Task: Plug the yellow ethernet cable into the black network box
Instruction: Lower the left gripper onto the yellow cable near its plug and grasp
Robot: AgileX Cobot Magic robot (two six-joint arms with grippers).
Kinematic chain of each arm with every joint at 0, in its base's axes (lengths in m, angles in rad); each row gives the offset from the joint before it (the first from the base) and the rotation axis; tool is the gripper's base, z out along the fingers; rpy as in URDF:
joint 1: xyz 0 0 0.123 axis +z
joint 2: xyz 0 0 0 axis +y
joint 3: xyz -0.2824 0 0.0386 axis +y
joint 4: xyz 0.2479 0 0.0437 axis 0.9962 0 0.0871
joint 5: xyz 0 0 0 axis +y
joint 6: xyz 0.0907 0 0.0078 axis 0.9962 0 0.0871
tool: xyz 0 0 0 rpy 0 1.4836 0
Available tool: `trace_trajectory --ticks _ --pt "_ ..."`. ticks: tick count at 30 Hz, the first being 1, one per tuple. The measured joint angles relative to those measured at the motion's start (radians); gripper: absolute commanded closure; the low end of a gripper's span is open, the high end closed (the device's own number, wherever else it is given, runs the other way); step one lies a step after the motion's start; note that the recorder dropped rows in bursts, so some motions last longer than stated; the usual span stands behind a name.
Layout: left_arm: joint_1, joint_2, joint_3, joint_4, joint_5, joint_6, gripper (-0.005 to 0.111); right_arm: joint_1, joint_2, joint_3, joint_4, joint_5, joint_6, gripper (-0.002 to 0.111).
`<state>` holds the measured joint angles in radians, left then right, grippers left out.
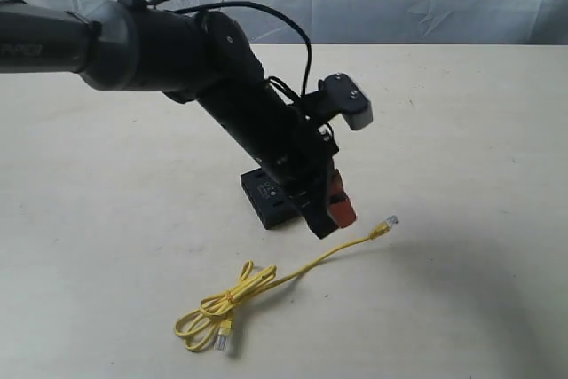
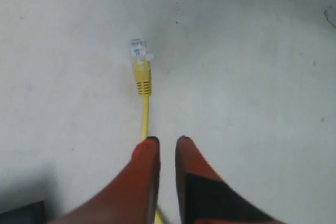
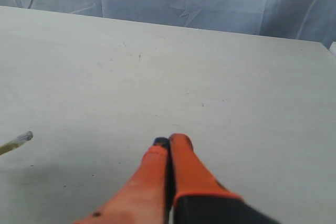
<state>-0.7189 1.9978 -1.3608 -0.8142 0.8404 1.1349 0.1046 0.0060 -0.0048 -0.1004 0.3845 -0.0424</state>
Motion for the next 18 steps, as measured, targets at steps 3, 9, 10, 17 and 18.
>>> trace_trajectory --ticks 3,9,10,17,18 --pt "-0.053 0.011 -0.002 0.009 -0.088 0.012 0.067 0.000 0.000 0.000 0.000 0.000 0.000 0.108" --pt "-0.074 0.057 -0.004 0.045 -0.136 0.015 0.061 0.000 0.000 0.000 0.000 0.000 0.000 0.108" --pt "-0.074 0.072 -0.004 0.045 -0.141 0.015 0.061 0.000 0.000 0.000 0.000 0.000 0.000 0.108" --pt "-0.074 0.149 -0.004 0.010 -0.180 0.017 0.061 0.000 0.000 0.000 0.000 0.000 0.000 0.108" --pt "-0.074 0.154 -0.004 -0.005 -0.182 0.019 0.062 0.000 0.000 0.000 0.000 0.000 0.000 0.108"
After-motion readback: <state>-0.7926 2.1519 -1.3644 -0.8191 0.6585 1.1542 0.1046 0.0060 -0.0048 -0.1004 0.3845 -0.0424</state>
